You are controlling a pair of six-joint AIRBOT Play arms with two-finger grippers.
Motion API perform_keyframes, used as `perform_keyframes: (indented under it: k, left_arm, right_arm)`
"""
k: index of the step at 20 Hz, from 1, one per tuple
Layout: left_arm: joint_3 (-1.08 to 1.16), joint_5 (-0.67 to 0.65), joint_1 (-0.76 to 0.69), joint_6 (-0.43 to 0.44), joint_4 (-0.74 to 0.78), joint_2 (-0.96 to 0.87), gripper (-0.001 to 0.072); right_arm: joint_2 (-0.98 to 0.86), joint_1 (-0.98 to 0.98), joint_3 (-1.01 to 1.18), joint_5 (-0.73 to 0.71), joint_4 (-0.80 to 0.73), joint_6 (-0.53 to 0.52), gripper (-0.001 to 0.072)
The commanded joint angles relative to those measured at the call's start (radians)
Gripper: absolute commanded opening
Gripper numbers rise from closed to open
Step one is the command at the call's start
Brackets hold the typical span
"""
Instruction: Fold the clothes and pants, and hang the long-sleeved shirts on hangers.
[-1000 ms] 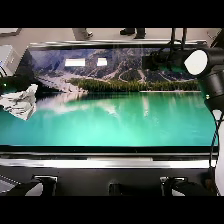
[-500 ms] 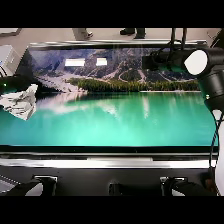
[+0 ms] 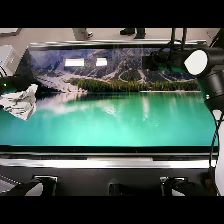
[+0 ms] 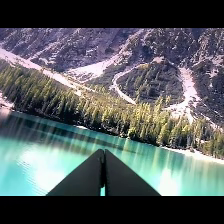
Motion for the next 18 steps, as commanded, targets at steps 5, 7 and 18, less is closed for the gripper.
perform_keyframes:
  k: [5, 7, 18]
  left_arm:
    - [0.0, 0.0, -0.001, 0.0, 0.0, 0.0, 0.0022]
    - [0.0, 0.0, -0.001, 0.0, 0.0, 0.0, 0.0022]
    - [-0.002, -0.067, 0.115, -0.352, 0.262, -0.018, 0.0719]
  right_arm:
    - [0.001, 0.001, 0.001, 0.0, 0.0, 0.0, 0.003]
    - [0.001, 0.001, 0.001, 0.0, 0.0, 0.0, 0.003]
    - [0.001, 0.001, 0.001, 0.077, 0.023, 0.009, 0.0034]
